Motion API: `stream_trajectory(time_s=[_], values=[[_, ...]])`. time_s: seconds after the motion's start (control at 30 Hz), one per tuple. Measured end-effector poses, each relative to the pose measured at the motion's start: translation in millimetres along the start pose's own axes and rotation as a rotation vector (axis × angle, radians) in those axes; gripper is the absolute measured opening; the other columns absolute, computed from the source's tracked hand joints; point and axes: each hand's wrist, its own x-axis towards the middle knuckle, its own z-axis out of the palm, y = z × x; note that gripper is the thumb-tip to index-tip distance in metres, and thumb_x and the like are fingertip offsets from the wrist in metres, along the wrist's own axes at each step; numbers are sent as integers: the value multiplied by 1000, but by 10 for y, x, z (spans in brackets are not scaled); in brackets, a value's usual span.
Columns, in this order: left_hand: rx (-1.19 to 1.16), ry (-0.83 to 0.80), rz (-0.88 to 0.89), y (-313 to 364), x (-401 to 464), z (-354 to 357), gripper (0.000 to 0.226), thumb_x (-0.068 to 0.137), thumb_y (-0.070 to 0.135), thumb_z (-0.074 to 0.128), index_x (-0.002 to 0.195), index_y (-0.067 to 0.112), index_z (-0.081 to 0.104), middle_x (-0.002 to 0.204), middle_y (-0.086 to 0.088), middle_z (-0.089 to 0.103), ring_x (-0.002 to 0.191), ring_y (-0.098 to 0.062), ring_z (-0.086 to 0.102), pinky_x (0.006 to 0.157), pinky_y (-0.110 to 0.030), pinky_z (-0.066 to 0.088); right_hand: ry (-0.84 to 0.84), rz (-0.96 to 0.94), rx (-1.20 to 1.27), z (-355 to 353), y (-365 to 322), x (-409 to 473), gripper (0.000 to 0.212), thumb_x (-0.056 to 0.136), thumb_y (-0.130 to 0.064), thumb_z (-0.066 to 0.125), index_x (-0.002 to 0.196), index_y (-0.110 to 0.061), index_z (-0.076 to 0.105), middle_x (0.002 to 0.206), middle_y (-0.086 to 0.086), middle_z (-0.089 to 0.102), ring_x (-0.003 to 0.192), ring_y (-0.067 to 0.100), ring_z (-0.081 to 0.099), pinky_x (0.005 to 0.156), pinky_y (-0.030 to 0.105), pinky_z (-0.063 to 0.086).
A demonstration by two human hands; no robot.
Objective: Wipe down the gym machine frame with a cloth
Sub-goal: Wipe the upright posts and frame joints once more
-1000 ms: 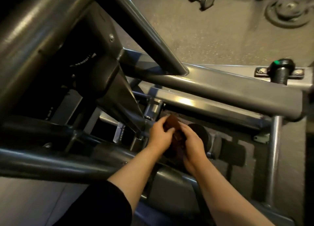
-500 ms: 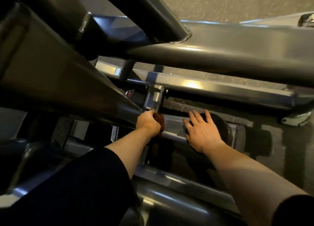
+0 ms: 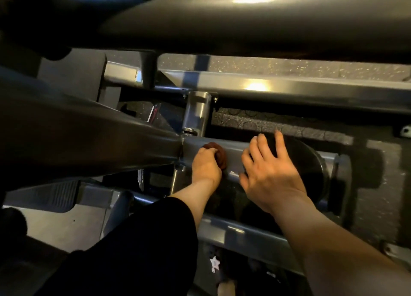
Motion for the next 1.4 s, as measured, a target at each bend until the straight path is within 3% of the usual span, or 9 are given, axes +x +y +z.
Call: stream_trajectory(time_s=[0.1,0.23,0.33,0.53,0.63,0.83,1.2,1.33,1.4], values=[[61,88,33,-79,157,54,40,91,0,52,129,12,57,136,-12,50,125,-32,48,105,-35,38,30,0,14,8,-11,7,59,91,-42,38,125,2,59,133,29,52,131,42,41,114,64,13],[303,93,47,-400,417,93,51,95,3,47,145,8,37,150,-13,37,141,-31,27,117,-40,26,4,26,10,-18,-24,20,61,92,-44,41,132,0,54,138,27,49,135,40,37,113,64,7],[610,-4,109,-629,566,27,61,99,8,45,152,2,16,161,-14,13,149,-29,4,122,-36,7,21,38,-6,-11,-26,31,59,90,-44,46,128,-1,58,135,25,52,133,40,41,113,64,8],[794,-183,138,-755,718,-93,75,98,15,52,152,0,3,161,-15,-10,149,-30,-7,122,-40,11,5,47,6,-41,-28,33,59,89,-44,48,127,-1,59,135,24,53,133,40,40,114,63,9],[855,-183,132,-731,740,-71,74,98,20,52,151,-2,6,161,-19,-4,148,-33,1,121,-39,8,13,50,-4,-35,-34,30,58,87,-45,51,125,-1,61,133,24,54,132,39,42,113,62,9],[902,-119,141,-676,561,-21,33,96,16,52,129,10,49,134,-9,49,123,-25,43,108,-35,32,-6,71,-27,-65,-46,30,60,91,-47,45,131,-3,57,138,23,50,136,38,37,114,62,5],[612,-7,55,-686,622,63,34,93,8,57,126,9,51,130,-12,48,118,-28,44,98,-35,43,32,82,-35,14,-65,29,58,86,-45,52,124,-2,60,133,24,52,132,38,40,113,61,14],[732,224,222,-601,807,-70,47,93,12,56,136,4,41,136,-14,44,120,-27,44,104,-34,36,76,77,-30,55,-70,30,59,85,-45,50,122,0,61,132,25,52,131,39,40,113,61,15],[733,193,216,-488,917,-228,42,94,15,53,134,4,41,132,-14,48,118,-28,46,103,-35,36,85,77,-34,72,-68,32,61,84,-46,49,122,0,60,132,25,52,131,38,40,113,61,15]])
